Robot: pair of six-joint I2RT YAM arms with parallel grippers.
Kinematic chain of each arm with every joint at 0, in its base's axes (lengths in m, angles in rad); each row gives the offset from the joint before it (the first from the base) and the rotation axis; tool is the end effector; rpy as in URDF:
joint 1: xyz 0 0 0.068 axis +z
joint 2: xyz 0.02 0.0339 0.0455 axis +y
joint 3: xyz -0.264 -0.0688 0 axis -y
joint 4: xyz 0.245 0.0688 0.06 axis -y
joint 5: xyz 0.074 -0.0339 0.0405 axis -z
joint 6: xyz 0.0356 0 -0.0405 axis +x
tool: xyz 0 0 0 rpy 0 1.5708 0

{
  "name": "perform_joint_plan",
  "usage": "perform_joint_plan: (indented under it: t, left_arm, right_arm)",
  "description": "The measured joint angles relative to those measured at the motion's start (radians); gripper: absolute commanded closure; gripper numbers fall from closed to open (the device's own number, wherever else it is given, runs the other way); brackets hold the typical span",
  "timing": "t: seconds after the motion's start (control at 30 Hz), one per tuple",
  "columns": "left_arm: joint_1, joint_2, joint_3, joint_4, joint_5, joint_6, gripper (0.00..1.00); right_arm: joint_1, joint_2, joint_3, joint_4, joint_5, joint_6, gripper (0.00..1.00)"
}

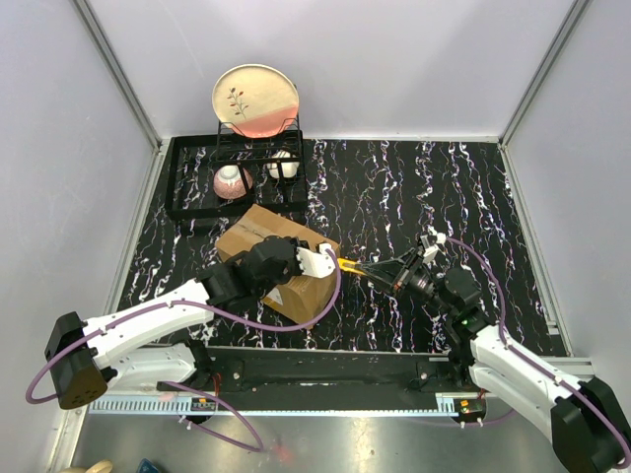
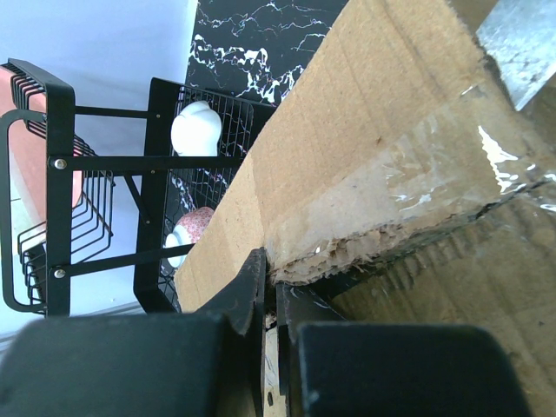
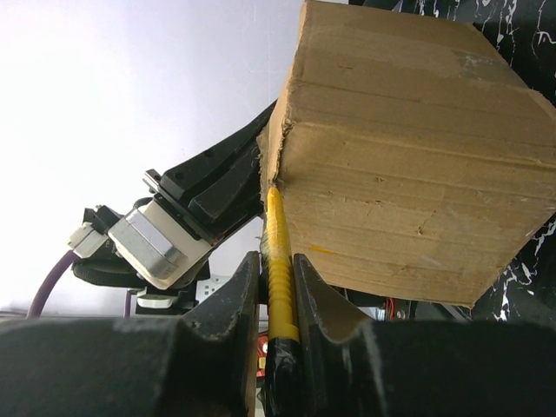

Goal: Unpack the express box
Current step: Cut the express box at the center of the board.

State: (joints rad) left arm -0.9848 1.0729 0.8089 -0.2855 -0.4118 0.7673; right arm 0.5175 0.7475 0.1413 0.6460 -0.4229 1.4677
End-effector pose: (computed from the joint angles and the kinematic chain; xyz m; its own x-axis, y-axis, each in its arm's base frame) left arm 0.1429 -0.1896 0.2838 0.1911 0.8624 -0.4687 0.6142 0.2674 0.7425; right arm 0.1390 0.0960 0.2069 -0.7997 0.5885 -0.1191 -0.1175 0.0411 0.9922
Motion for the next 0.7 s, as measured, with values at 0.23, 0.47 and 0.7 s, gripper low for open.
perform_joint_plan:
  t: [0.23,0.47,0.7]
  left_arm:
    - [0.000,0.000,0.000,0.000,0.000,0.000,1.00]
    - [0.000,0.000,0.000,-0.002,0.000,0.000,1.00]
    - [0.000,0.000,0.000,-0.002,0.000,0.000,1.00]
  right_arm:
    - [-0.001,-0.010,0.000,-0.016,-0.009,-0.009,1.00]
    - [-0.001,0.010,0.035,-0.065,-0.018,-0.034,1.00]
    - [-0.001,-0.001,0.038,-0.085,-0.017,-0.040,1.00]
